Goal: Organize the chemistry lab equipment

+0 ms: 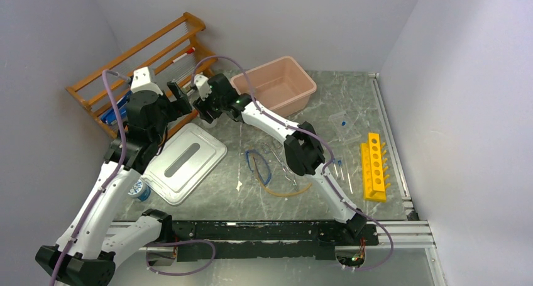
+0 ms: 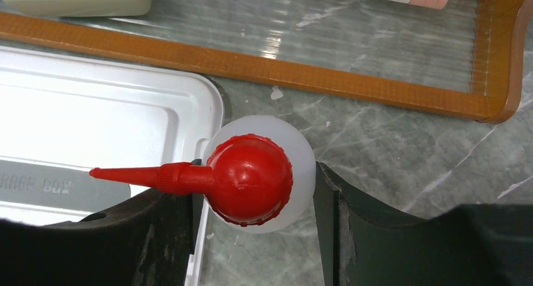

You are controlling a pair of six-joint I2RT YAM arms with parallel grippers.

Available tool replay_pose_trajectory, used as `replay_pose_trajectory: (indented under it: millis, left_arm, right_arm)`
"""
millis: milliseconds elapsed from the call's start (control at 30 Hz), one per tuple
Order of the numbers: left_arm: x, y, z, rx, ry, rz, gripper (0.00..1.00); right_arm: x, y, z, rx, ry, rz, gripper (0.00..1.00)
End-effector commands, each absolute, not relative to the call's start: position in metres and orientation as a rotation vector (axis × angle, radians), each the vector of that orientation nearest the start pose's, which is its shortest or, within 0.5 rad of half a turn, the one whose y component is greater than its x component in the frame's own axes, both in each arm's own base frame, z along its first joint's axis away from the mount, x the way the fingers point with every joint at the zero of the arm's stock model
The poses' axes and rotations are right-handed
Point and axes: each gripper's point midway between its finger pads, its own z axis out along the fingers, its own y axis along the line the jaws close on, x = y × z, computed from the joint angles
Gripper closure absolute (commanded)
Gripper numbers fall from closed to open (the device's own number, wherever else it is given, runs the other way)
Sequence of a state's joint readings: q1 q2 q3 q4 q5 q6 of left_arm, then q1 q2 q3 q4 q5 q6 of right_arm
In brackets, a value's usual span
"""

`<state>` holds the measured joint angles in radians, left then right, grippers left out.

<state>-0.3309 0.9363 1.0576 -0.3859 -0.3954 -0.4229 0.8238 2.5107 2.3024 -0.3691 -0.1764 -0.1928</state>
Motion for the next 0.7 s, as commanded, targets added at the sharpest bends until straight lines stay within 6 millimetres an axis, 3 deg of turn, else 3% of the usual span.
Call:
replay_pose_trajectory:
  millis: [0,133,233,467,667]
  left_arm:
    - [0.323,-0.061,0.334,-0.343,1.737,-0.211,0.03]
    - [0.323,-0.061,0.333,-0.342,1.740,-0.213,0.03]
    - [0.323,-0.061,0.333,-0.344,1.739,-0.214,0.03]
    - [0.322,-0.058,0.338,-0.372,1.719,-0.210,0.04]
    - [0.323,-0.060,0.344,-0.360,1.691,-0.229,0.04]
  right_arm:
    - [0.447,0.510,0.129,-1.072,1.822,0.571,0.52]
    - [0.446,0.506,0.133,-1.028,1.834,0.571,0.53]
    - [0.447,0.502,0.154,-0.982,1.827,0.580,0.53]
    - [0.445,0.485,0.249,-0.858,1.743,0.694,0.53]
    - [0.459,0.450,0.304,-0.734,1.717,0.709,0.53]
